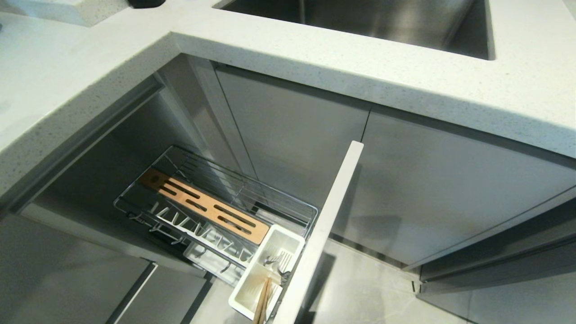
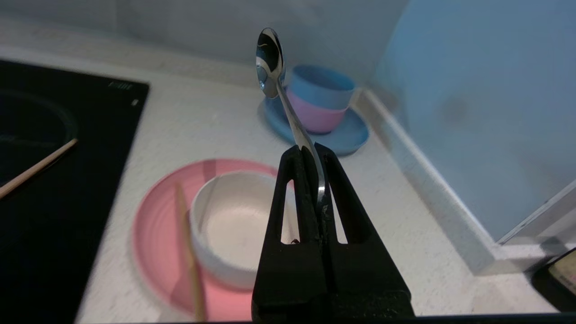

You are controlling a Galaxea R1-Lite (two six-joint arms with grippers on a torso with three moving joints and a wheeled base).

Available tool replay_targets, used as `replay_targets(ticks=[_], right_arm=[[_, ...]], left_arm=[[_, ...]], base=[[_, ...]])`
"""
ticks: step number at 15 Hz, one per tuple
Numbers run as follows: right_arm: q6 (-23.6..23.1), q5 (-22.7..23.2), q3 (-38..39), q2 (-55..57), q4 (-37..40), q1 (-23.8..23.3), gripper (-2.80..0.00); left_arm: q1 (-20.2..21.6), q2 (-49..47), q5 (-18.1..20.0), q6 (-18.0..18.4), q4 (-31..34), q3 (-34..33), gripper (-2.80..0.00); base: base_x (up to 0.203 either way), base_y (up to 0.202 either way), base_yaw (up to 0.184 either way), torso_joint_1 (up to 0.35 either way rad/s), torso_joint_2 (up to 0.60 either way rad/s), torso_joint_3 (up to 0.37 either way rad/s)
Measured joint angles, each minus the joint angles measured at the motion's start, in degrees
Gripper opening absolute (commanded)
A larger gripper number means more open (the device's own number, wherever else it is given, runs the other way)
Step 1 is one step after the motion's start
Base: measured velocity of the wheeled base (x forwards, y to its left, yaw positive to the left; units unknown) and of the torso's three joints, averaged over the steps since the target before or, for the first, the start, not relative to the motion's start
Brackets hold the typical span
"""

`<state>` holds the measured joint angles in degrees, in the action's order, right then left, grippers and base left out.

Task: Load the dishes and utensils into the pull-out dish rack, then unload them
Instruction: Take the spoon out of the cupboard

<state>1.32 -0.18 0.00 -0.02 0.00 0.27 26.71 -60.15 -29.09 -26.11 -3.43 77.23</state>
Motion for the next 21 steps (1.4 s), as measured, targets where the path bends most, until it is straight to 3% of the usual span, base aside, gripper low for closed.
replay_targets(ticks=[3,5,12,21], right_arm=[[0.00,0.00,0.00,0.00,0.00,0.00,-2.80],[0.00,0.00,0.00,0.00,0.00,0.00,-2.80],[0.00,0.00,0.00,0.00,0.00,0.00,-2.80],[0.00,0.00,0.00,0.00,0.00,0.00,-2.80]], left_arm=[[-2.25,-0.96,-0.12,1.81,-12.61,-6.97,-2.80],[-3.46,-1.64,-0.05,1.83,-15.05,-9.27,-2.80],[-5.13,-2.58,3.71,-1.47,-15.36,-13.65,-2.80],[-5.07,-2.33,4.04,-4.64,-12.82,-16.82,-2.80]], base=[[0.000,0.000,0.000,0.000,0.00,0.000],[0.000,0.000,0.000,0.000,0.00,0.000],[0.000,0.000,0.000,0.000,0.00,0.000],[0.000,0.000,0.000,0.000,0.00,0.000]])
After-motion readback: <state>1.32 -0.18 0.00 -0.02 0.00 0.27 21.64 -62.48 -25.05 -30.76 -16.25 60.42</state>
